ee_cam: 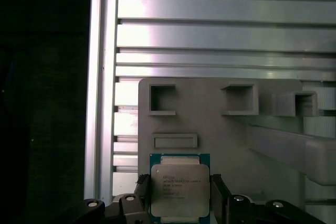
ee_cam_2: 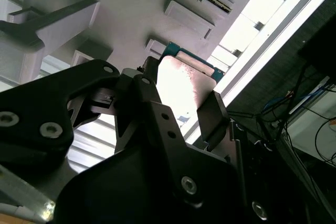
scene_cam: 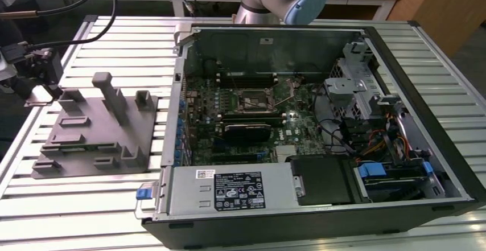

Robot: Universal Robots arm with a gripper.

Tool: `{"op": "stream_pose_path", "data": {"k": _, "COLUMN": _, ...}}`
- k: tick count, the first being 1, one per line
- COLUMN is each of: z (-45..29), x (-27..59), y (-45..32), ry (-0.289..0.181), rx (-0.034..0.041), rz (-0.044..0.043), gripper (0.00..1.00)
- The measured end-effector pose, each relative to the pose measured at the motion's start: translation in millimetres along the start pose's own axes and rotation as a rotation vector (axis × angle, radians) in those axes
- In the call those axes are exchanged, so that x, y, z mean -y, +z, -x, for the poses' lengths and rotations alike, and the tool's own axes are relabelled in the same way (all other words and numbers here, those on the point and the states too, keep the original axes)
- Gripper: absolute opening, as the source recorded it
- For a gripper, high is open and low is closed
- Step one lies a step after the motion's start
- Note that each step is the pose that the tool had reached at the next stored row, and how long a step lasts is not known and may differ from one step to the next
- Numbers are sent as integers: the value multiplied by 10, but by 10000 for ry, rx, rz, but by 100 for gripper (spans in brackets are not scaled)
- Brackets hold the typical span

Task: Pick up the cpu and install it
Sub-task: 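Pick up the cpu and move it towards the insertion slot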

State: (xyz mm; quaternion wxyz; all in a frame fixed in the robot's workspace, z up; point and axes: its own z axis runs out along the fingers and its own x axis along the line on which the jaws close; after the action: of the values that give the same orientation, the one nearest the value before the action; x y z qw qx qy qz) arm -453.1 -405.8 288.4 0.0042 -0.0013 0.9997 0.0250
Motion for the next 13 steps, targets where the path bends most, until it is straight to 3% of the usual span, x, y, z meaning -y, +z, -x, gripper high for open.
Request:
{"op": "stream_pose_path", "data": {"k": 3, "z": 1, "x": -3, "y": -58, "ry": 0, "rx": -1, "rz": 0, "gripper": 54}}
{"op": "stream_pose_path", "data": {"k": 13, "z": 1, "x": -4, "y": -78, "ry": 0, "rx": 0, "rz": 0, "gripper": 54}}
